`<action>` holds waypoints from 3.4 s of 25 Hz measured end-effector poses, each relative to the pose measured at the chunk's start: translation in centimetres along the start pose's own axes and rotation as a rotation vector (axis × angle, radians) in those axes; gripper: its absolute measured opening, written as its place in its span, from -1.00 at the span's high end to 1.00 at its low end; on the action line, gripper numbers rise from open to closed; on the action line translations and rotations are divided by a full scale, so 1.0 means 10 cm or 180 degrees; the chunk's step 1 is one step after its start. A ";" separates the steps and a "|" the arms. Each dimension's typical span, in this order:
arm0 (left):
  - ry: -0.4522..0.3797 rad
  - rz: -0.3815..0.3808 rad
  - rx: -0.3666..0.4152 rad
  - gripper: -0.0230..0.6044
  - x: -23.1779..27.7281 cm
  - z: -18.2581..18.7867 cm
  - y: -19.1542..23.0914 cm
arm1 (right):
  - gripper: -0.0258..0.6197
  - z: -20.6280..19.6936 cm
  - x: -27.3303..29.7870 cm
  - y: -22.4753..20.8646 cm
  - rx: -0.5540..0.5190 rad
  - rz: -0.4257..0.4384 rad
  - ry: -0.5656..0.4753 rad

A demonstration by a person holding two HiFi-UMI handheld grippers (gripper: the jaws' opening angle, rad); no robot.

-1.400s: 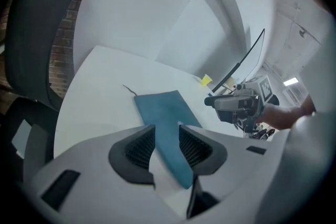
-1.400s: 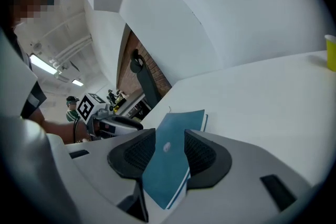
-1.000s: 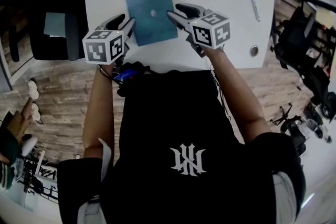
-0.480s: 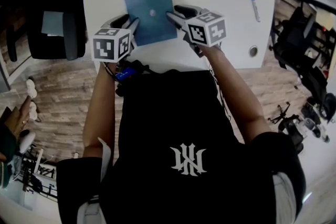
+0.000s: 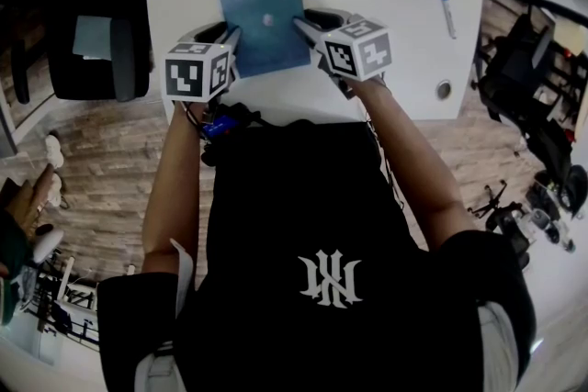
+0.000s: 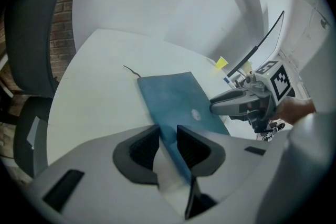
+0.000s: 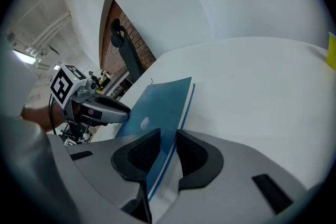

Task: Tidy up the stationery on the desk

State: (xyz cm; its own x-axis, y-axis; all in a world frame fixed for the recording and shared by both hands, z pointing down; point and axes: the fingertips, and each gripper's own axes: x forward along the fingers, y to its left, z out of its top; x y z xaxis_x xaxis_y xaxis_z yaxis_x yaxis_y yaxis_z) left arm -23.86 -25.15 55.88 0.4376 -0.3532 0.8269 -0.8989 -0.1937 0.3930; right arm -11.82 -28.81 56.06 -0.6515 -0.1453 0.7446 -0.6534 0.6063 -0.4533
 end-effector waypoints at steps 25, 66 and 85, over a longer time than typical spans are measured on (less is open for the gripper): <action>0.0467 -0.0271 0.0613 0.62 0.31 -0.14 -0.70 | 0.59 -0.53 -0.52 -0.39 0.0337 -0.0364 -0.0144; 0.0373 -0.0463 0.0834 0.66 0.48 -0.14 -1.28 | 0.60 -0.83 -1.20 -0.78 0.0550 -0.0536 -0.0498; -0.0397 -0.0653 0.0659 0.92 0.74 0.99 -2.58 | 0.55 -0.16 -2.60 -2.30 -0.0136 -0.0805 -0.1010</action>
State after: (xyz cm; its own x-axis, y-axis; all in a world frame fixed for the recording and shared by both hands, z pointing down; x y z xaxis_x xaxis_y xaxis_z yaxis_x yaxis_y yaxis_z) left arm 2.80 -31.79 47.86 0.6201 -0.3946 0.6781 -0.7738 -0.4502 0.4456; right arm 20.78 -37.71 47.88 -0.5633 -0.5240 0.6388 -0.7960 0.5514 -0.2496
